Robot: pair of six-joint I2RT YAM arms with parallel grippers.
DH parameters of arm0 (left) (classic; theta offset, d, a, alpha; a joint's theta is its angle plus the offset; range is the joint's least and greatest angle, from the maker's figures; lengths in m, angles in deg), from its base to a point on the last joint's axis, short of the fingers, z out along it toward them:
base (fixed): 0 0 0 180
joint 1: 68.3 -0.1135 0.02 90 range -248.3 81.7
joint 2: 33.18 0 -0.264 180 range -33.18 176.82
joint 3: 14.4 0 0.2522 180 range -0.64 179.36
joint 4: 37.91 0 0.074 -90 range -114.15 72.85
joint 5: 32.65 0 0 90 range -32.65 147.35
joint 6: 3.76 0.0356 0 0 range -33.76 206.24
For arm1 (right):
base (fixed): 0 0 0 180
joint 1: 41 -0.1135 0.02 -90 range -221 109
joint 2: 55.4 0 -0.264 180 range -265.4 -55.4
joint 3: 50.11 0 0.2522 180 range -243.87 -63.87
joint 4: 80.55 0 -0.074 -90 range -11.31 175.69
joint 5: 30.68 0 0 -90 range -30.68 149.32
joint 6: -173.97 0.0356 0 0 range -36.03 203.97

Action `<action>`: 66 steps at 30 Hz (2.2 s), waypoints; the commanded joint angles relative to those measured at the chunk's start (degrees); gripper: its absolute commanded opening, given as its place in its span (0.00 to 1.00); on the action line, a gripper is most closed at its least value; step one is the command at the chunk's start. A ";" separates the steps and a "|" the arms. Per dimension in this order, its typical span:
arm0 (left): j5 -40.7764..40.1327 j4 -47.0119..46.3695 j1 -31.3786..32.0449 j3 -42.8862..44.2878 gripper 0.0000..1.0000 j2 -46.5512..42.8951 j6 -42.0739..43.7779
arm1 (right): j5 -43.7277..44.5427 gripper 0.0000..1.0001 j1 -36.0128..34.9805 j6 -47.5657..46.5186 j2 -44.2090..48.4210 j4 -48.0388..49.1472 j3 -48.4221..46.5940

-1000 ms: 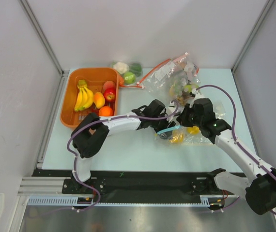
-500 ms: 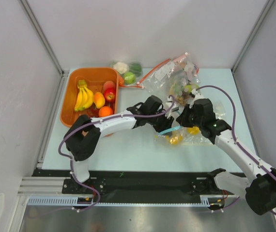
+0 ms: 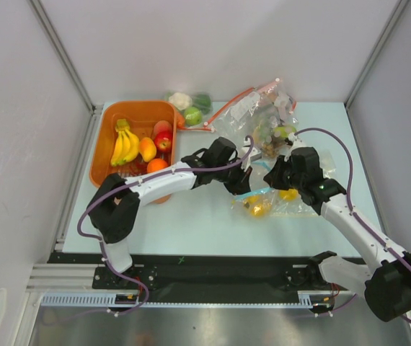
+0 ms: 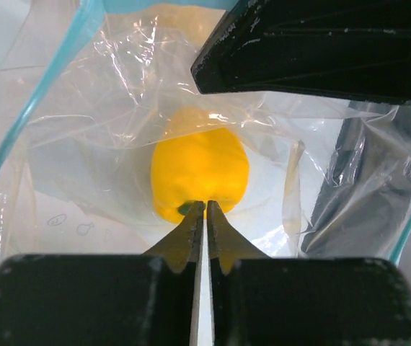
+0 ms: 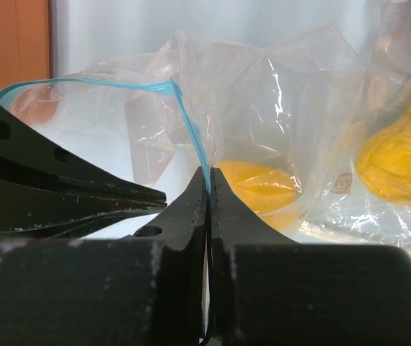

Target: Open the zip-top bag and remove the fake food

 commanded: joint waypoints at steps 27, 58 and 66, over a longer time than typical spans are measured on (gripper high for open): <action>-3.33 8.34 4.06 2.59 0.47 5.48 6.85 | -1.91 0.00 1.37 -0.14 1.25 1.42 1.29; -3.24 5.97 3.11 1.71 0.00 0.83 1.75 | -2.70 0.00 3.39 -1.28 1.68 0.72 1.64; -3.33 6.67 0.81 2.67 0.00 -1.99 1.22 | -2.62 0.00 3.74 -1.72 1.51 0.54 1.20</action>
